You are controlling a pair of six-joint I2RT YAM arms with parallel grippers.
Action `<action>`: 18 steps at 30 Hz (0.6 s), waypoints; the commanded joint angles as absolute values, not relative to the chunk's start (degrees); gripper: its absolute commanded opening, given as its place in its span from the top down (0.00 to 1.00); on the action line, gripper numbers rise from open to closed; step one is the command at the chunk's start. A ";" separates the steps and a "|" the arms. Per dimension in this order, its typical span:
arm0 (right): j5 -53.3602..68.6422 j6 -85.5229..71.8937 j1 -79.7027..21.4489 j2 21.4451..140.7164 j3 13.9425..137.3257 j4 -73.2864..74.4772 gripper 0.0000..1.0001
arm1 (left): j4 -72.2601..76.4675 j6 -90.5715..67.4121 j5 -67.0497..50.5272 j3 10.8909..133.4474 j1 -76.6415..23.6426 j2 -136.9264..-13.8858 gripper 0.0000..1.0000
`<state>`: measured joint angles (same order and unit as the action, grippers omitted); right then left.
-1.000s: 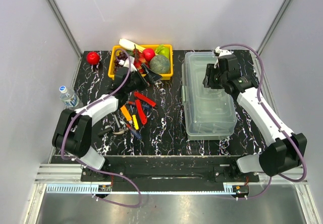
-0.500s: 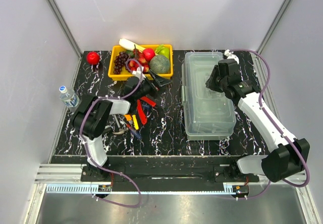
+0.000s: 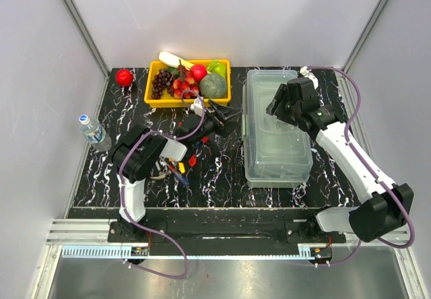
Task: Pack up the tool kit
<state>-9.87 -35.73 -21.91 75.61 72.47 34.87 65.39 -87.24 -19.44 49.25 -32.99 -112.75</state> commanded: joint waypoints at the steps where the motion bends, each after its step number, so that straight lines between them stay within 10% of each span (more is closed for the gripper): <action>1: -8.17 -35.51 -23.55 74.71 75.31 40.69 0.33 | 68.04 -87.73 -13.19 45.97 -33.93 -110.49 0.01; 7: -13.87 -29.72 -23.47 71.73 78.13 42.36 0.32 | 60.30 -80.95 -9.67 43.86 -33.84 -105.21 0.01; 12: -28.02 -25.06 -23.47 69.53 78.31 46.75 0.02 | 63.71 -81.91 -9.22 42.63 -34.36 -107.13 0.01; 18: -29.01 -20.92 -22.85 68.38 74.89 46.93 0.01 | 67.93 -85.08 -10.28 43.50 -34.89 -111.97 0.01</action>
